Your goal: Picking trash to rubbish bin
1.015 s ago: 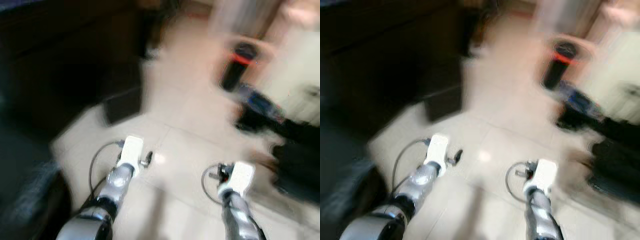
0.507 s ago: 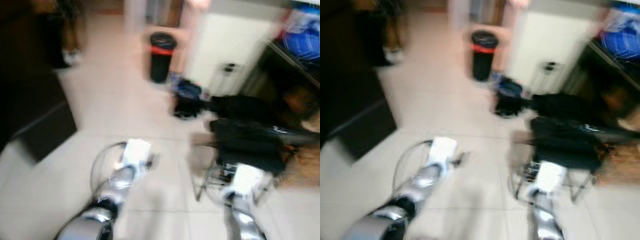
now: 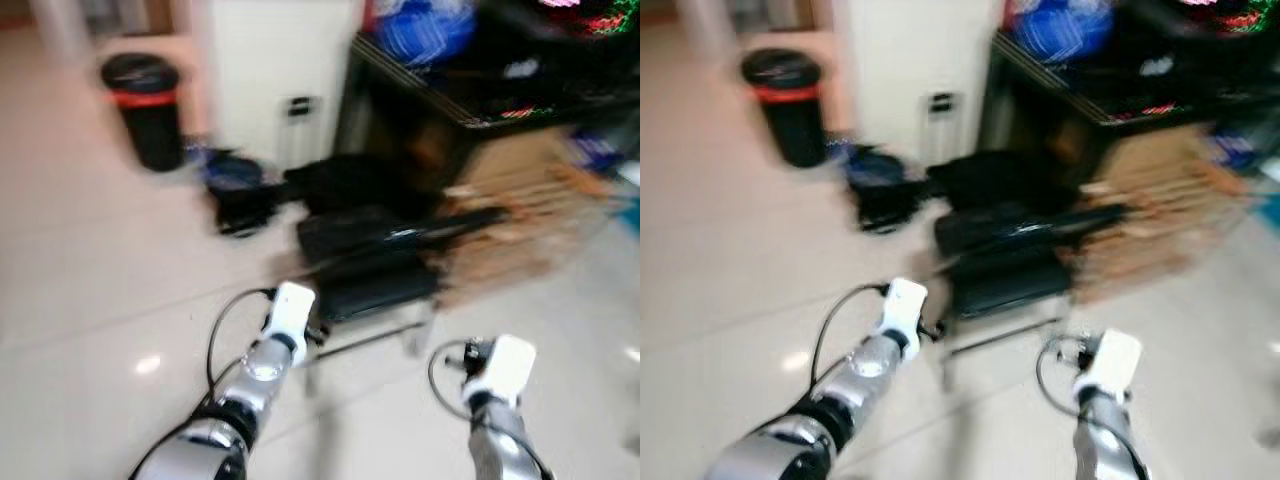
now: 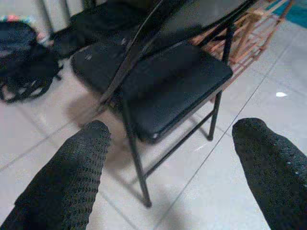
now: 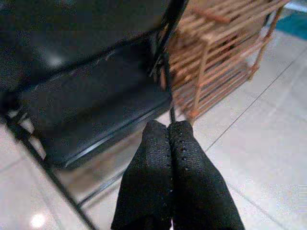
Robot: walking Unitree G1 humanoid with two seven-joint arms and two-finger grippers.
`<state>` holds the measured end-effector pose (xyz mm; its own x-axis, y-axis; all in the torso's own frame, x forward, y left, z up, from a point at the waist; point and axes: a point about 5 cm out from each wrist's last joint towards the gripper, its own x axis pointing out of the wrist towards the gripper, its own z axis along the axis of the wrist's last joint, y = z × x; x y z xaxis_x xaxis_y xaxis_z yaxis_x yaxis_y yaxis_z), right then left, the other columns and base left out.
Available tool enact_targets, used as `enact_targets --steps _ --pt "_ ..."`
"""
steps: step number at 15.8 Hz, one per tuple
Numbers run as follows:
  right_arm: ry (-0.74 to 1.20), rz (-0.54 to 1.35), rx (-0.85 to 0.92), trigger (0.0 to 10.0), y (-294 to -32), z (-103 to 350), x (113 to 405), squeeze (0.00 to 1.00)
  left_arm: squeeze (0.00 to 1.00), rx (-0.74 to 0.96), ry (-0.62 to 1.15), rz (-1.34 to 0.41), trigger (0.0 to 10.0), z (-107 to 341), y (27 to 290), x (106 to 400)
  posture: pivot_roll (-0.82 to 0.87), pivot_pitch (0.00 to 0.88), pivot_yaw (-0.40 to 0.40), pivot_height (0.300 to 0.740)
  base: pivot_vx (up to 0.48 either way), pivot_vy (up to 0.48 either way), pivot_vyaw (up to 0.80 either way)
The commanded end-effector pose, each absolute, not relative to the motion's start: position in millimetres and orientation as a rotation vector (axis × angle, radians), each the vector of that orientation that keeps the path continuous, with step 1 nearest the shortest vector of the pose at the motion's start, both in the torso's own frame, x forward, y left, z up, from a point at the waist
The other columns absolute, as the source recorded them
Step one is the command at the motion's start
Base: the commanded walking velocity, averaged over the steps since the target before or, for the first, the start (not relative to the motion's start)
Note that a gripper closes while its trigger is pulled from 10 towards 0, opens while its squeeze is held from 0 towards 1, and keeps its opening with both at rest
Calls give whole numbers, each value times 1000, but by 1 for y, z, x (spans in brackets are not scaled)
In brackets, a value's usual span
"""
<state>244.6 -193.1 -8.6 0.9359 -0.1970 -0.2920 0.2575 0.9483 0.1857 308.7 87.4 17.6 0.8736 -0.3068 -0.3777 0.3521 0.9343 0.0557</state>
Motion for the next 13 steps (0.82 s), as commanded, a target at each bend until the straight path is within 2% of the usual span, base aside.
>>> enact_targets --steps 1,13 --pt "291 -224 233 10000 -188 -12 242 0 0 120 379 -314 10000 16 95 308 167 50 -93 740 0 0 -800" --pt "295 -233 241 10000 -188 -12 245 0 0 121 379 -322 10000 18 92 310 167 43 -89 740 0 0 -800"
